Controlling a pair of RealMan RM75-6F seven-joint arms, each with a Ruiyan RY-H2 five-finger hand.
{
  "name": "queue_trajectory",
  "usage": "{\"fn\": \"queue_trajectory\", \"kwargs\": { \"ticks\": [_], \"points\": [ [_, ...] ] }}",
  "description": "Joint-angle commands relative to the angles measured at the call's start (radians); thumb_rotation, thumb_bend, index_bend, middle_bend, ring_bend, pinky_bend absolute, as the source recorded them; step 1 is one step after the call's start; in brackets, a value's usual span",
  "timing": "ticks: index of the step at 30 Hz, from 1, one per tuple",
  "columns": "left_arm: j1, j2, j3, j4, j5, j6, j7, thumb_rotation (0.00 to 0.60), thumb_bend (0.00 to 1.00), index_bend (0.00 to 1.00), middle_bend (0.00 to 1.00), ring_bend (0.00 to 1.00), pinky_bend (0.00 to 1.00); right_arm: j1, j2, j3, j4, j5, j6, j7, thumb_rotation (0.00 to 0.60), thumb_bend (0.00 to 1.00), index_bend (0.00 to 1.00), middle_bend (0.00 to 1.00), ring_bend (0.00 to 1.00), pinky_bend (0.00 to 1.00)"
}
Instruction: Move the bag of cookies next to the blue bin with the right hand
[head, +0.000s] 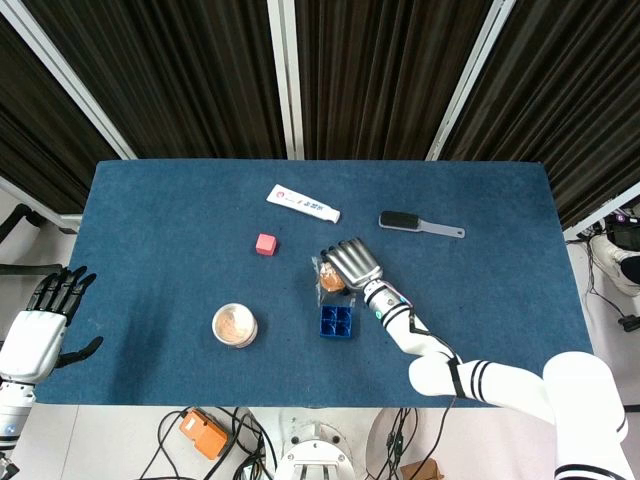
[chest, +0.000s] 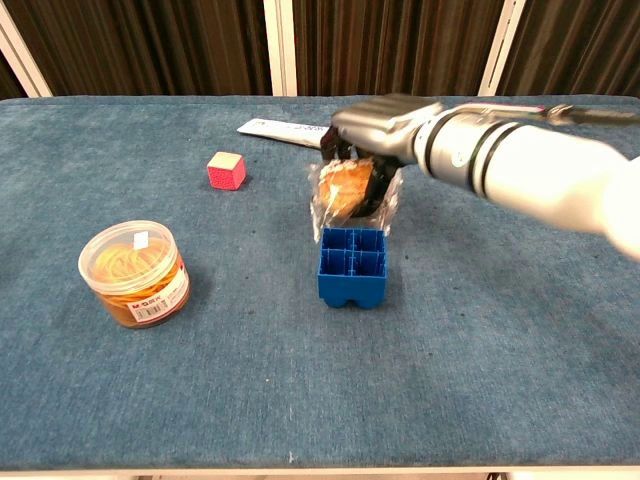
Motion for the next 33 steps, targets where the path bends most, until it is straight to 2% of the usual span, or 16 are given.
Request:
{"fn": "queue_trajectory", "kwargs": {
  "ticks": [1, 2, 3, 5, 8, 12, 14, 17, 19, 22, 24, 26, 30, 33],
  "points": [
    [0.004, 0.0, 0.003, 0.004, 0.008, 0.01, -0.005, 0.6, 0.15, 0.0, 0.0, 0.0, 0.01, 0.015, -0.008, -0.01, 0.007, 0.03, -0.004, -0.007, 0.6, 0.38, 0.09, 0.33, 0.31, 0.46],
    [0.005, 0.0, 0.003, 0.006, 0.009, 0.011, -0.007, 0.6, 0.15, 0.0, 0.0, 0.0, 0.01, 0.018, -0.002, -0.012, 0.001, 0.041, -0.009, -0.006, 0.6, 0.38, 0.03, 0.28, 0.26, 0.41],
    [0.005, 0.0, 0.003, 0.006, 0.009, 0.01, -0.009, 0.6, 0.15, 0.0, 0.0, 0.0, 0.01, 0.02, 0.005, -0.013, -0.006, 0.051, -0.016, -0.004, 0.6, 0.38, 0.01, 0.24, 0.22, 0.38],
    [0.003, 0.0, 0.002, 0.006, 0.006, 0.007, -0.009, 0.6, 0.15, 0.0, 0.0, 0.0, 0.01, 0.024, 0.025, -0.015, -0.028, 0.069, -0.03, 0.007, 0.6, 0.38, 0.0, 0.13, 0.12, 0.3],
    [0.002, -0.001, 0.002, 0.005, 0.005, 0.003, -0.005, 0.6, 0.15, 0.0, 0.0, 0.0, 0.01, 0.022, 0.06, -0.021, -0.069, 0.08, -0.041, 0.032, 0.6, 0.38, 0.0, 0.02, 0.01, 0.27],
    [0.003, -0.001, 0.003, 0.002, 0.005, 0.003, 0.001, 0.6, 0.15, 0.0, 0.0, 0.0, 0.01, 0.01, 0.138, -0.042, -0.161, 0.091, -0.045, 0.046, 0.6, 0.37, 0.0, 0.0, 0.0, 0.25],
    [0.005, 0.001, 0.003, 0.0, 0.005, 0.007, 0.001, 0.6, 0.15, 0.0, 0.0, 0.0, 0.01, -0.015, 0.204, -0.069, -0.25, 0.069, -0.005, 0.035, 0.6, 0.37, 0.0, 0.0, 0.0, 0.22],
    [0.011, 0.002, 0.003, -0.002, 0.006, 0.017, 0.004, 0.6, 0.15, 0.0, 0.0, 0.0, 0.01, -0.095, 0.304, -0.139, -0.4, -0.016, 0.133, -0.008, 0.6, 0.34, 0.0, 0.0, 0.0, 0.11],
    [0.016, 0.002, 0.004, -0.003, 0.007, 0.025, 0.007, 0.6, 0.15, 0.0, 0.0, 0.0, 0.01, -0.2, 0.387, -0.24, -0.51, -0.114, 0.309, -0.086, 0.6, 0.33, 0.0, 0.0, 0.0, 0.02],
    [0.021, 0.001, 0.004, -0.004, 0.007, 0.032, 0.015, 0.6, 0.15, 0.0, 0.0, 0.0, 0.01, -0.397, 0.478, -0.385, -0.612, -0.26, 0.605, -0.148, 0.6, 0.33, 0.0, 0.0, 0.0, 0.0],
    [0.022, -0.001, 0.003, -0.005, 0.002, 0.029, 0.024, 0.6, 0.15, 0.0, 0.0, 0.0, 0.01, -0.524, 0.513, -0.461, -0.594, -0.356, 0.767, -0.096, 0.6, 0.33, 0.0, 0.0, 0.0, 0.0],
    [0.02, -0.004, 0.002, -0.009, -0.003, 0.02, 0.034, 0.6, 0.16, 0.0, 0.0, 0.0, 0.01, -0.627, 0.524, -0.505, -0.508, -0.415, 0.876, 0.007, 0.6, 0.33, 0.0, 0.0, 0.0, 0.0],
    [0.015, -0.012, 0.006, -0.011, 0.004, 0.008, 0.052, 0.6, 0.16, 0.0, 0.0, 0.0, 0.01, -0.75, 0.51, -0.503, -0.344, -0.412, 0.958, 0.243, 0.6, 0.33, 0.0, 0.0, 0.0, 0.0],
    [0.014, -0.019, 0.004, -0.019, -0.004, 0.002, 0.077, 0.6, 0.16, 0.0, 0.0, 0.0, 0.01, -0.774, 0.518, -0.491, -0.276, -0.398, 0.92, 0.345, 0.6, 0.33, 0.0, 0.0, 0.0, 0.0]
  ]
}}
